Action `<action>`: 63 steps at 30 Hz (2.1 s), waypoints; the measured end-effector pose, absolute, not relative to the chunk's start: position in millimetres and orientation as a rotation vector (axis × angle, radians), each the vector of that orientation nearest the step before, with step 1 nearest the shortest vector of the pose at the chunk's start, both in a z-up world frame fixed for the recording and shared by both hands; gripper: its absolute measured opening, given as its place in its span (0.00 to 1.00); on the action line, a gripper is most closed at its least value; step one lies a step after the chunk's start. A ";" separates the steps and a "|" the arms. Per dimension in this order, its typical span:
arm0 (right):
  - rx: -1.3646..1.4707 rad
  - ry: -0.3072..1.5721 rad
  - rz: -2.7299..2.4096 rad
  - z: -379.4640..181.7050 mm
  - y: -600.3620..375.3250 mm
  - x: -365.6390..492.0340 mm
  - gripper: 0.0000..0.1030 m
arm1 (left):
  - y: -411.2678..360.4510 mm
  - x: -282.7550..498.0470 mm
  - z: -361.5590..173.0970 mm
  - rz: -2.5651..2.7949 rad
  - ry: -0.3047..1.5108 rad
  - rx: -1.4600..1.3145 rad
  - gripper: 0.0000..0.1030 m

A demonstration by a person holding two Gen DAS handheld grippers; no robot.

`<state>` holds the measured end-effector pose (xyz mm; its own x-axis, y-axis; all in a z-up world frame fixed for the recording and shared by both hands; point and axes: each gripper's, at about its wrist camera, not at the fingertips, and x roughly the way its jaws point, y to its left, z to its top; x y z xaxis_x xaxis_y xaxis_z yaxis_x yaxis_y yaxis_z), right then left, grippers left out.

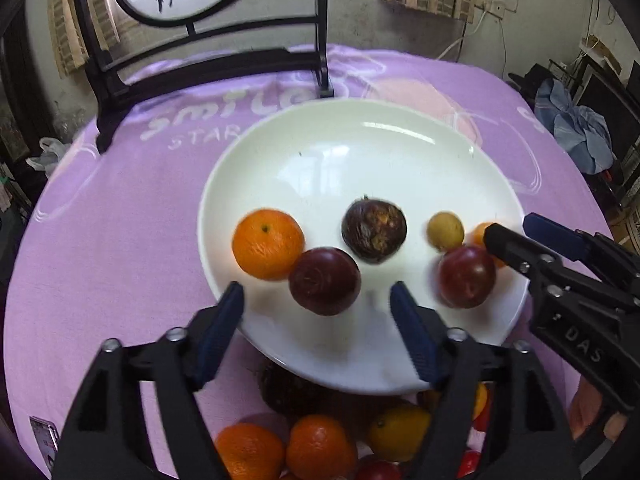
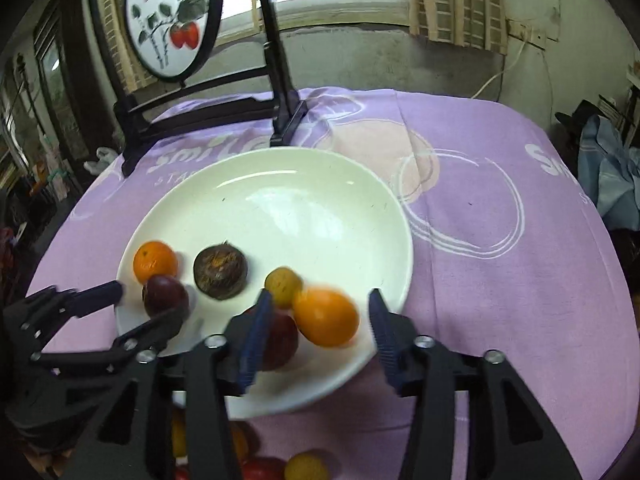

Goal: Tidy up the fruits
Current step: 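Move dark plum to plate with left tool while right tool moves small orange, then move orange to plate with left tool while right tool moves red tomato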

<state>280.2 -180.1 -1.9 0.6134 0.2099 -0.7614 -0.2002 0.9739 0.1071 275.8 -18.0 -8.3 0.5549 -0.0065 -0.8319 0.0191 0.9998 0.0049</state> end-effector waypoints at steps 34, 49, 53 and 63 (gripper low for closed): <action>-0.241 0.987 0.419 -40.4 -138.3 115.5 0.47 | 45.3 122.1 -15.4 0.028 0.868 -0.040 0.92; -0.105 0.963 0.455 -32.3 -151.1 122.3 0.29 | 36.3 125.1 -23.3 -0.063 0.917 -0.065 0.92; -0.111 0.937 0.457 -27.5 -155.8 107.5 0.29 | 25.4 124.3 -28.9 -0.099 0.936 -0.045 0.92; -0.106 0.914 0.465 -21.2 -162.2 101.9 0.29 | 21.2 127.6 -44.3 -0.111 1.017 -0.054 0.72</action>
<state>101.9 -162.2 -21.2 0.5192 0.3425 -0.7830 -0.4311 0.8960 0.1060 127.6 21.2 -44.3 0.5208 -0.1176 -0.8455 0.0673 0.9930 -0.0967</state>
